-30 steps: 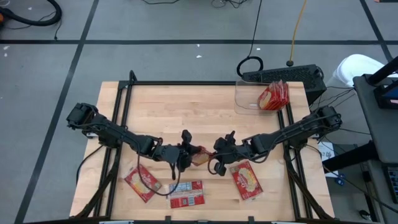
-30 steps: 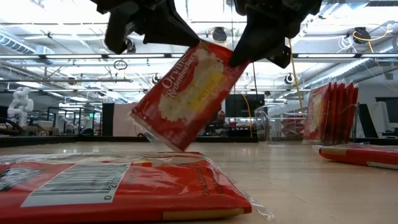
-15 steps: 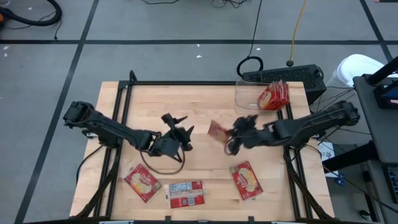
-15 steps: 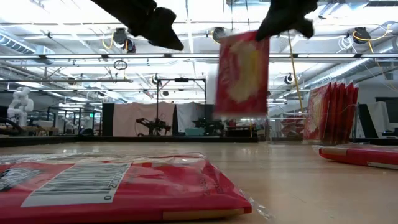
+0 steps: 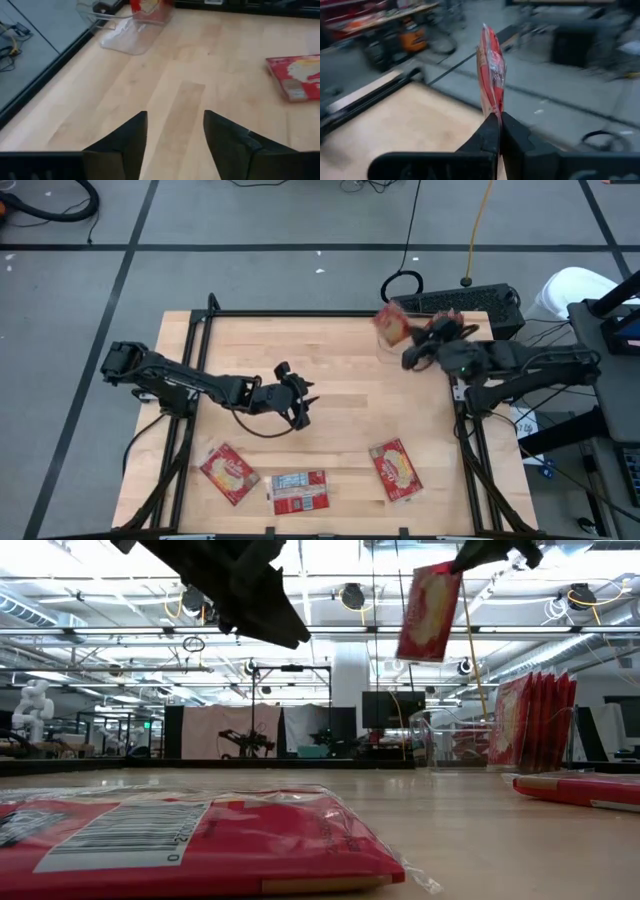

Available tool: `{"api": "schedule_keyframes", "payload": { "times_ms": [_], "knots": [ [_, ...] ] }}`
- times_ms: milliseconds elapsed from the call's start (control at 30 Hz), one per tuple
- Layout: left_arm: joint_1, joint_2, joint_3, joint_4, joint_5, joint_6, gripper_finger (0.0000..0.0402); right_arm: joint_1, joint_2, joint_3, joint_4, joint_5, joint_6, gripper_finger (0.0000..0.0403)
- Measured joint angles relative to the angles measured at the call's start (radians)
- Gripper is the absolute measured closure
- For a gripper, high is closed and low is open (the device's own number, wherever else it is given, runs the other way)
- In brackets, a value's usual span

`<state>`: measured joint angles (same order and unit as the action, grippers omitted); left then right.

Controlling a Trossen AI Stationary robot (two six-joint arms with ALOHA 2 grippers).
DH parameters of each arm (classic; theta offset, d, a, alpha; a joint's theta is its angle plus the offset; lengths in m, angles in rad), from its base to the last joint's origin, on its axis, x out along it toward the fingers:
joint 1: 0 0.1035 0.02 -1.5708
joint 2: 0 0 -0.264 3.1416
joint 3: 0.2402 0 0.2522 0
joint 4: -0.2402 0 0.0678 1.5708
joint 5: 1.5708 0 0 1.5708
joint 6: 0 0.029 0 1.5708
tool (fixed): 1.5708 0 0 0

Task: Sort popcorn bags into baskets
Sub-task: Put the red popcorn bag into the transparent bin

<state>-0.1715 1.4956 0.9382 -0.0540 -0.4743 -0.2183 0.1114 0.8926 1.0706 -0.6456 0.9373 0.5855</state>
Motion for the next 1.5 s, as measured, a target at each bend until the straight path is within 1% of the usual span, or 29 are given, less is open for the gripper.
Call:
{"api": "schedule_keyframes", "payload": {
  "times_ms": [167,300,533,833,933,1000,1100,1200,1267,1367,1433,1500],
  "knots": [
    [-0.017,0.000,0.000,-0.003,0.004,-0.001,0.0226,-0.087,-0.036,0.001,-0.052,0.047,-0.028,0.0403],
    [-0.024,0.000,0.000,-0.003,0.006,-0.013,0.0231,-0.130,-0.042,0.001,-0.130,0.054,0.026,0.0403],
    [-0.023,0.000,0.000,0.000,0.006,-0.020,0.0231,-0.179,-0.005,0.001,-0.222,0.055,0.116,0.0402],
    [-0.012,0.000,-0.001,0.005,0.005,0.012,0.0231,-0.243,0.043,0.001,-0.218,0.054,0.132,0.0402],
    [-0.005,0.000,-0.001,0.019,0.005,0.037,0.0231,-0.244,0.045,0.001,-0.202,0.031,0.129,0.0402],
    [0.008,0.000,-0.001,0.045,0.007,0.033,0.0231,-0.236,0.045,0.001,-0.188,0.027,0.129,0.0402],
    [0.031,0.000,-0.001,0.123,0.024,0.038,0.0231,-0.190,0.054,0.001,-0.142,0.027,0.131,0.0402],
    [0.046,0.008,-0.001,0.210,0.029,0.053,0.0231,-0.131,0.080,0.001,-0.040,0.026,0.094,0.0402],
    [0.054,0.011,-0.001,0.234,0.032,0.083,0.0231,-0.090,0.105,0.001,0.046,0.008,0.054,0.0402],
    [0.064,0.011,-0.001,0.235,0.037,0.101,0.0225,-0.031,0.154,0.001,0.161,-0.018,0.008,0.0402],
    [0.072,0.008,-0.001,0.180,0.042,0.102,0.0215,0.003,0.193,0.001,0.211,-0.033,0.004,0.0402],
    [0.080,-0.017,-0.002,0.092,0.071,0.102,0.0202,0.039,0.237,0.001,0.232,-0.053,0.019,0.0402]
  ]
}}
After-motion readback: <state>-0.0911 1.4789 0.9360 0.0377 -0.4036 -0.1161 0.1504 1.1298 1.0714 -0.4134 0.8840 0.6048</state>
